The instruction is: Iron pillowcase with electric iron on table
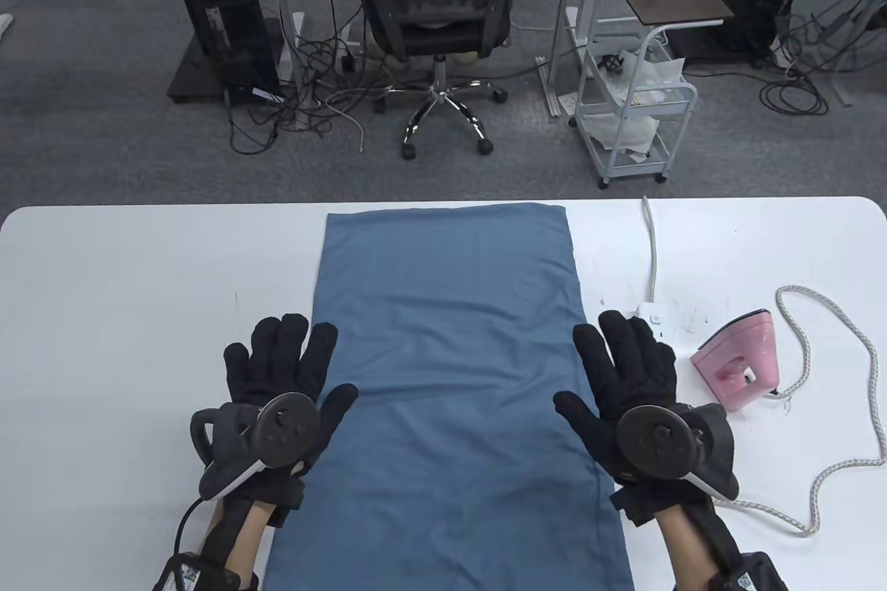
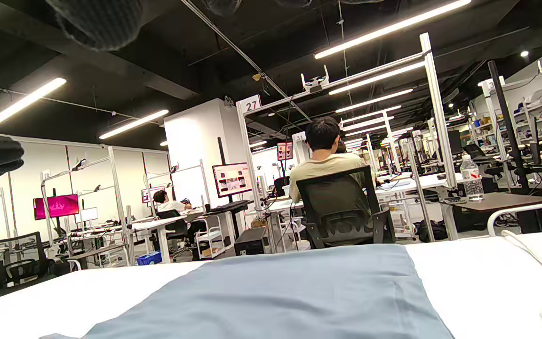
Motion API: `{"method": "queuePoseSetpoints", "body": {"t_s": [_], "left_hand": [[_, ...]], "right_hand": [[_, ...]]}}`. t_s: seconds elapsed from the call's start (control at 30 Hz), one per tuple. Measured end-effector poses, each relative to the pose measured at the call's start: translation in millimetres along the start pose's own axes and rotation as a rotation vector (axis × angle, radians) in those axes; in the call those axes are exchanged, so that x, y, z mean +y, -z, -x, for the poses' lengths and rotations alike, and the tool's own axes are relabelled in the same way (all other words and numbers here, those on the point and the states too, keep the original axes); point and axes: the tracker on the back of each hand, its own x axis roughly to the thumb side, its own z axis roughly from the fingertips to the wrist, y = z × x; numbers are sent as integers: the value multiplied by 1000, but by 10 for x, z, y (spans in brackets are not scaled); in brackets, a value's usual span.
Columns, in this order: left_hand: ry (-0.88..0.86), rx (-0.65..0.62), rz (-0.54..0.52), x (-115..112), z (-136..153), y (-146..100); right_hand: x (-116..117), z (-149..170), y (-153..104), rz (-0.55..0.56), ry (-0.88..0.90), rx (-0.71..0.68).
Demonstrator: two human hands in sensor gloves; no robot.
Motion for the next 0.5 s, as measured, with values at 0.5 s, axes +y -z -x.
{"method": "queuePoseSetpoints", "body": {"t_s": [0.5], "left_hand": [[-14, -5, 14, 0, 25, 11]], "right_hand": [[-10, 124, 10, -16, -28, 56]]}}
